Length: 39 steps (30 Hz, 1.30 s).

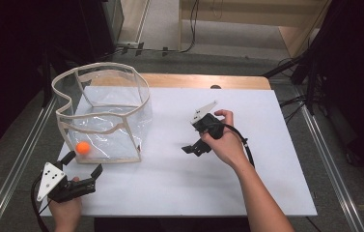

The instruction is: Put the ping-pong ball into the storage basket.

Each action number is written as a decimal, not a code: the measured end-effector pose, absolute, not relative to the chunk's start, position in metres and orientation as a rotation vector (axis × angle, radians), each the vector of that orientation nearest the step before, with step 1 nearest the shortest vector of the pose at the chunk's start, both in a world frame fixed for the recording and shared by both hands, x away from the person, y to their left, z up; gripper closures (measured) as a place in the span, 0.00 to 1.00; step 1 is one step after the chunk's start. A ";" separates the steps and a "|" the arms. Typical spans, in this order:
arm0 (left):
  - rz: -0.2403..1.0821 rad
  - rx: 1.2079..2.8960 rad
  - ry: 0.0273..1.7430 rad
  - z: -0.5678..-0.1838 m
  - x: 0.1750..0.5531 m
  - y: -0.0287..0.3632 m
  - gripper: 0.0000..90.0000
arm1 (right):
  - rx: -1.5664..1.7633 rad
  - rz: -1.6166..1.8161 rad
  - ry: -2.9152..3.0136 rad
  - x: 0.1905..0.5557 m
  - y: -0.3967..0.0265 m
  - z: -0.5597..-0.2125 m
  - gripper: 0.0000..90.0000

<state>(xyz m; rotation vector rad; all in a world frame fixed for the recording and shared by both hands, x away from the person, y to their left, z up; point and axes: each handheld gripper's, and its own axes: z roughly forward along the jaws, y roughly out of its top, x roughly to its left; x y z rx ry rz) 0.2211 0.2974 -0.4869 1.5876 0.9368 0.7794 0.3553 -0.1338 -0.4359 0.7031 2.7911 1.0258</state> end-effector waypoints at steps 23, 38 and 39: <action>0.784 1.590 0.942 -0.487 0.221 0.296 0.00 | 0.831 1.182 2.613 0.316 -0.198 -0.460 0.00; 0.786 1.595 0.943 -0.487 0.220 0.296 0.00 | 0.884 1.265 2.514 0.293 -0.230 -0.472 0.00; 0.786 1.594 0.943 -0.487 0.220 0.296 0.00 | 0.882 1.278 2.503 0.291 -0.232 -0.473 0.00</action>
